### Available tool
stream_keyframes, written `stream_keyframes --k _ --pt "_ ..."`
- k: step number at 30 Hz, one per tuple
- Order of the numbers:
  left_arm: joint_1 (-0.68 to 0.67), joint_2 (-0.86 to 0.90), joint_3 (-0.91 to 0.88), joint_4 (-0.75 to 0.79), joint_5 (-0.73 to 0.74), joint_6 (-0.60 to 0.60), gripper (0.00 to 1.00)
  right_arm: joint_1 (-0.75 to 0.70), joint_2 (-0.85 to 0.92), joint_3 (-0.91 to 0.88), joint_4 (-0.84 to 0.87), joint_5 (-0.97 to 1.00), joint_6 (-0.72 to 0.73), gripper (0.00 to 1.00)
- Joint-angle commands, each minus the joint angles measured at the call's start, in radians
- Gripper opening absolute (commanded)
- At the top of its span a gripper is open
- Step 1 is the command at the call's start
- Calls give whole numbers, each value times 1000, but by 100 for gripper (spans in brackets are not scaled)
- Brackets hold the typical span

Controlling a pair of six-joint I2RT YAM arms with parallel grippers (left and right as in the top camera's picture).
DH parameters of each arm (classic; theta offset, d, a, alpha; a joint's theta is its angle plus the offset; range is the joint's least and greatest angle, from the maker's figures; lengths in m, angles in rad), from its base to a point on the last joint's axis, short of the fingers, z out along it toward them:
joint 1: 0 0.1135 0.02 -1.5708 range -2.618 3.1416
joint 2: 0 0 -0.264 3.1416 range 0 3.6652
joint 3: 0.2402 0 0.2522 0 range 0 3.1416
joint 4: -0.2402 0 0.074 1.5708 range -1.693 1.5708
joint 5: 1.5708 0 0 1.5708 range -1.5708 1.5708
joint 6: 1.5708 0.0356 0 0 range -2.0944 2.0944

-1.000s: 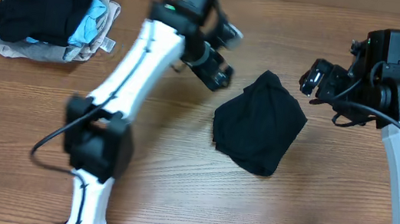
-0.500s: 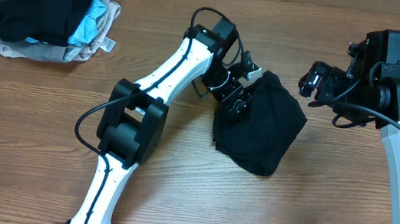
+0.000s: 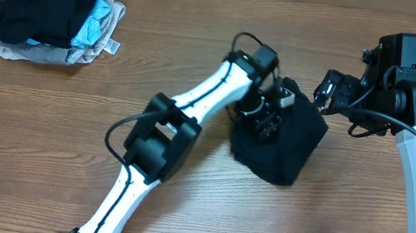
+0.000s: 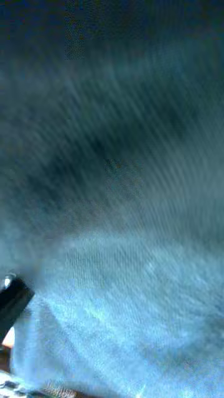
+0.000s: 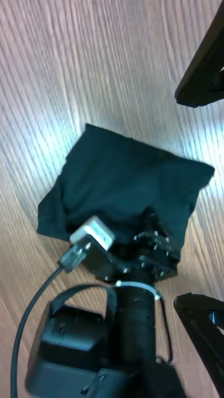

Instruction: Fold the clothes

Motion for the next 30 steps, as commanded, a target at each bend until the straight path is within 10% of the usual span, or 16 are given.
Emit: stream_keyframes --k 1,3,21,30 --pt "-76 38 -6 34 -155 -165 22 -4 -4 7 -17 48 -7 100" --pt "-93 38 -6 45 -207 -209 4 -4 -4 7 -18 48 -7 100" --pt "201 -217 193 -234 -146 -193 4 -99 1 -8 68 16 24 100" --pt "528 -460 224 -142 -184 -370 4 -99 2 -120 80 2 19 100"
